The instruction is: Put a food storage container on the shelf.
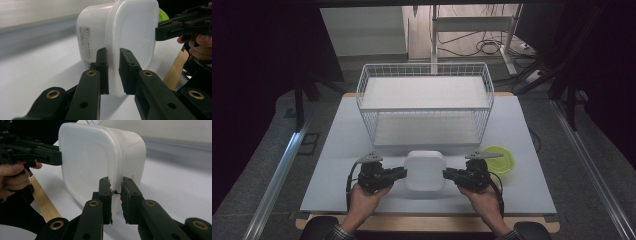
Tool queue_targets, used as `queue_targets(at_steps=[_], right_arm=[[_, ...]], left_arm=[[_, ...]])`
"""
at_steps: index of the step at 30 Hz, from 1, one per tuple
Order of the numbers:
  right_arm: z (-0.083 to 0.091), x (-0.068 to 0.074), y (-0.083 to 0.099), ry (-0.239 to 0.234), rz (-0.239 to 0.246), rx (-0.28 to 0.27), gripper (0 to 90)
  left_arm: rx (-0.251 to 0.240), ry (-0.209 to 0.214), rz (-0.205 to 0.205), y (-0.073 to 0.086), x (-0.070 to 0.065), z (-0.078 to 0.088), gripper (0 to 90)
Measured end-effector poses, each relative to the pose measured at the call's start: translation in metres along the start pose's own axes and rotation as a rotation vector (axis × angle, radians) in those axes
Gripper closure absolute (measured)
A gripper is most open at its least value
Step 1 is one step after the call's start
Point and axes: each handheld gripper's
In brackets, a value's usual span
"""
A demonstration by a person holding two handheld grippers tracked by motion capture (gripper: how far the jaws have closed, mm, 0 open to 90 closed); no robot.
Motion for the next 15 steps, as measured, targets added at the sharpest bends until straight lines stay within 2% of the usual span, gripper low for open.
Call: queue_targets(at_steps=[7,15], right_arm=[[0.006,0.005,-0.009,-0.008,0.03,-0.02,79.5],[0.012,0.014,-0.027,-0.014,0.065,-0.056,79.6]], left_arm=[[-0.012,-0.009,-0.019,-0.01,0.001,0.004,79.0],[-0.039,-0.039,-0.046,-0.028,0.0,0.013,78.9]])
Point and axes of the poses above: each handheld gripper's, and its own axes: z roughly backward along the jaws, y roughly out of its underside, x roughly to its left, and after that the axes turned 11 degrees about -z, right-handed
